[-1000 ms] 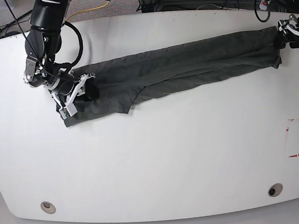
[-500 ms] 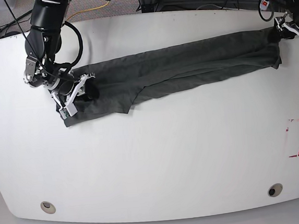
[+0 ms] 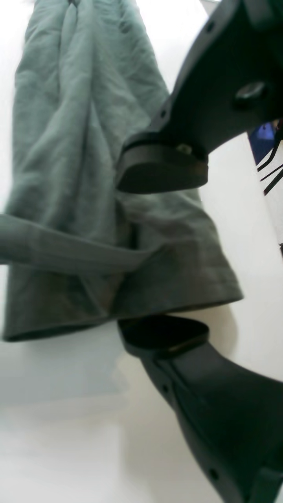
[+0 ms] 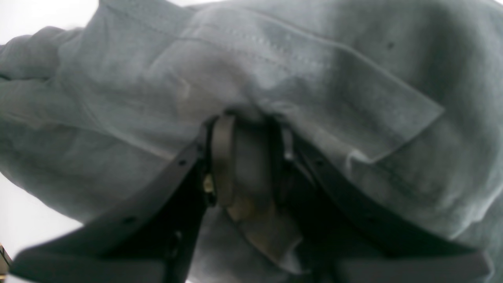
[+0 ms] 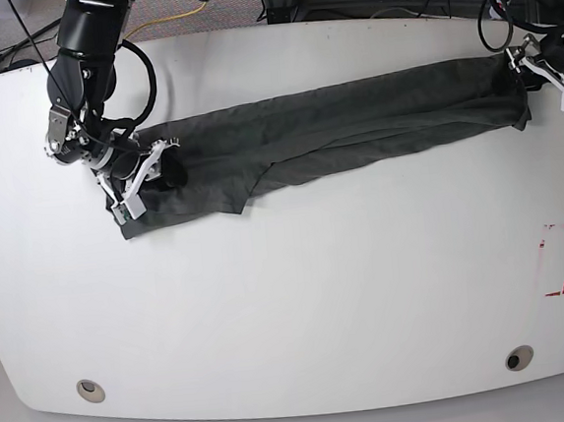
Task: Fold the T-shirt properly
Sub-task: 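Hold the band end with the right gripper while the left gripper adjusts its end, then grasp the band end with the left gripper and fold it toward the right gripper, then fold the band end with the right gripper toward the left gripper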
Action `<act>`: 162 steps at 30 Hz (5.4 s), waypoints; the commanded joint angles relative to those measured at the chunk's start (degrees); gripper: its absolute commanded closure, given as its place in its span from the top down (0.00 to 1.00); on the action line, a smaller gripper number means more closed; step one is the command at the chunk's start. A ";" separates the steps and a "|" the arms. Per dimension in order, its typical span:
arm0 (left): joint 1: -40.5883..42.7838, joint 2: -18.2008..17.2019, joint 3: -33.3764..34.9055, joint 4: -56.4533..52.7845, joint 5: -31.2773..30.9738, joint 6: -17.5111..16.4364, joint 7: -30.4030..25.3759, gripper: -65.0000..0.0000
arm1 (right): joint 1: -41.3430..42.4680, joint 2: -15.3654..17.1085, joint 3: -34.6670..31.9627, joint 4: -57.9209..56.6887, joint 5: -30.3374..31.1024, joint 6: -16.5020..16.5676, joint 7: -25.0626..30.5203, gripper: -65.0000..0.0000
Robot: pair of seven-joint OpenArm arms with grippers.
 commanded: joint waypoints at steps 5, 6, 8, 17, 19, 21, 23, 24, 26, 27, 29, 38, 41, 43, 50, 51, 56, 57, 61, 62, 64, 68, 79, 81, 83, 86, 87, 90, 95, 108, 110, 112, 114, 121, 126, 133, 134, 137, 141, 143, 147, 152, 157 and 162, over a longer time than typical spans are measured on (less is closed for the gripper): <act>-0.88 -1.04 1.72 0.64 -0.70 -0.06 -0.43 0.49 | -0.10 0.37 0.04 0.01 -2.54 -0.56 -2.71 0.22; -1.23 -1.04 1.80 0.64 -0.70 -0.06 -0.43 0.47 | -0.10 0.37 0.04 0.01 -2.54 -0.56 -2.71 0.22; -1.84 -0.78 1.80 0.64 -0.70 -0.06 -0.43 0.42 | -0.10 0.37 0.04 0.01 -2.54 -0.56 -2.71 0.22; -2.11 0.63 1.89 1.08 -0.17 -0.06 -0.61 0.05 | -0.10 0.37 0.04 0.01 -2.54 -0.56 -2.71 0.21; -2.11 0.54 1.98 1.87 1.58 -0.06 -0.61 0.00 | -0.19 0.37 0.04 0.01 -2.54 -0.56 -2.71 0.21; -2.11 0.54 1.98 4.16 3.78 -0.06 -0.61 0.00 | -0.19 0.37 0.04 0.01 -2.54 -0.56 -2.71 0.21; -1.93 0.72 1.98 7.32 5.80 -0.06 -0.61 0.00 | -0.19 0.37 0.04 -0.08 -2.54 -0.56 -2.71 0.21; -1.84 1.33 1.98 9.70 7.03 -0.06 -0.61 0.00 | -0.19 0.37 0.04 -0.08 -2.54 -0.56 -2.71 0.21; -1.76 2.91 1.98 14.36 9.32 -0.06 -0.61 0.00 | -0.19 0.37 0.04 -0.08 -2.54 -0.56 -2.71 0.21; -1.67 3.44 2.07 16.20 10.29 -0.06 -0.43 0.00 | -0.19 0.37 0.04 -0.08 -2.54 -0.56 -2.71 0.21; -1.49 4.23 3.83 21.30 13.01 -0.06 -0.35 0.00 | -0.19 0.28 0.04 -0.08 -2.54 -0.56 -2.71 0.21; -0.17 9.51 15.61 33.70 21.19 -0.06 -0.35 0.00 | -0.19 0.28 0.04 -0.08 -2.36 -0.56 -2.71 0.21; -0.44 11.35 18.95 33.96 22.42 -0.06 -0.35 0.00 | -0.19 0.28 0.04 -0.08 -2.45 -0.56 -2.71 0.21; -0.53 12.15 20.97 33.96 22.77 -0.06 -0.35 0.00 | -0.19 0.28 0.13 -0.08 -2.36 -0.56 -2.71 0.21; -2.11 16.72 29.15 33.96 24.35 -0.06 -0.35 0.00 | -0.27 0.28 0.22 -0.08 -2.54 -0.56 -2.62 0.21; -2.20 17.51 29.94 33.87 24.18 -0.06 -0.43 0.00 | -0.45 0.28 0.22 -0.08 -2.54 -0.56 -2.62 0.21; -4.57 19.53 33.89 33.87 24.27 -0.06 -0.43 0.00 | -0.54 0.28 0.22 -0.08 -2.27 -0.56 -2.62 0.21; -4.92 19.97 34.60 33.78 24.27 -0.06 -0.43 0.00 | -0.54 0.28 0.22 -0.17 -2.36 -0.56 -2.62 0.21; -6.24 21.90 36.79 33.70 24.35 -0.06 -0.35 0.00 | -0.54 0.20 0.22 -0.17 -2.45 -0.56 -2.62 0.21; -6.77 22.17 37.76 33.70 24.35 -0.06 -0.35 0.00 | -0.54 0.20 0.22 -0.17 -2.45 -0.56 -2.62 0.21; -7.38 22.43 39.08 33.61 24.35 -0.06 -0.35 0.00 | -0.54 0.20 0.22 -0.17 -2.54 -0.56 -2.62 0.21; -7.82 22.43 41.98 33.52 24.44 -0.06 -0.35 0.09 | -0.54 0.20 0.22 -0.17 -2.36 -0.56 -2.62 0.21; -7.82 22.34 47.87 33.61 24.44 1.48 -0.35 0.42 | -0.54 0.20 0.13 -0.17 -2.27 -0.56 -2.62 0.21; -7.82 22.43 50.68 33.61 24.09 5.26 -0.35 0.46 | -0.54 0.20 0.13 -0.17 -2.27 -0.56 -2.62 0.21; -8.26 22.43 54.11 33.96 23.91 7.90 -0.35 0.50 | -0.54 0.20 0.13 -0.17 -2.54 -0.56 -2.62 0.21; -9.23 22.43 57.63 34.05 23.91 8.16 -0.35 0.49 | -0.54 0.20 0.13 -0.17 -2.54 -0.56 -2.62 0.21; -9.41 22.52 57.45 34.31 23.91 8.16 -0.35 0.47 | -0.54 0.20 0.04 -0.17 -2.54 -0.56 -2.62 0.21; -9.32 22.34 54.64 35.81 23.91 8.16 -0.35 0.44 | -0.54 0.20 0.04 -0.17 -2.10 -0.56 -2.62 0.21; -8.97 19.53 49.10 36.16 23.83 8.16 -0.35 0.44 | -0.36 0.28 0.30 0.09 -2.01 -0.56 -2.62 0.22; -3.16 11.71 38.38 34.40 24.44 0.51 -2.72 0.34 | -1.59 0.37 -0.05 11.88 5.82 -0.56 -6.13 0.22; -2.81 11.62 37.58 32.99 24.44 -0.06 -4.30 0.31 | -1.68 0.37 -0.14 14.60 8.19 -0.56 -7.45 0.22; -2.81 11.62 37.58 30.79 24.44 -0.06 -5.36 0.30 | -1.68 0.37 -0.14 16.97 11.09 -0.56 -9.21 0.22; -2.99 11.62 37.58 28.51 24.44 -0.06 -5.44 0.30 | -1.68 0.37 -0.14 19.00 14.96 -0.56 -10.53 0.22; -4.04 10.12 37.58 23.06 24.35 -0.06 -5.53 0.25 | -0.71 0.11 -10.07 23.92 24.63 -0.56 -13.43 0.22; -3.69 9.24 37.58 23.23 24.27 -0.06 -5.53 0.25 | -0.54 -3.85 -19.13 24.45 24.37 -0.56 -13.52 0.22; -3.78 8.72 37.58 23.23 24.00 -0.06 -5.53 0.25 | 0.34 -8.77 -29.41 24.36 18.30 -0.56 -13.34 0.22; -3.78 8.72 37.58 23.23 24.00 -0.06 -5.53 0.25 | 0.43 -9.21 -30.29 24.09 17.60 -0.56 -13.17 0.22; -3.87 8.72 37.58 23.32 23.91 -0.06 -5.53 0.25 | 0.87 -11.23 -32.22 21.46 13.11 -0.56 -11.59 0.22; -3.87 8.72 37.58 23.32 23.91 -0.06 -5.53 0.25 | 2.45 -12.46 -34.25 15.48 7.84 -0.56 -8.42 0.22; -3.87 8.80 37.58 23.32 23.91 -0.06 -5.53 0.25 | 3.86 -12.46 -34.33 11.88 6.26 -0.56 -5.78 0.22; -3.78 8.80 37.58 23.32 23.91 -0.06 -5.53 0.25 | 5.79 -11.41 -34.07 6.16 2.83 -0.56 -1.48 0.22; -3.78 8.80 37.58 23.32 23.91 -0.06 -5.53 0.25 | 7.90 -8.42 -28.97 3.00 1.77 -0.56 0.72 0.22; -3.95 8.80 37.58 23.32 23.91 -0.06 -5.53 0.25 | 9.48 -4.55 -24.31 1.94 1.86 -0.56 0.72 0.22; -4.22 8.80 37.58 23.41 23.74 -0.06 -5.53 0.25 | 9.31 -2.35 -22.99 4.40 3.00 -0.56 -0.33 0.22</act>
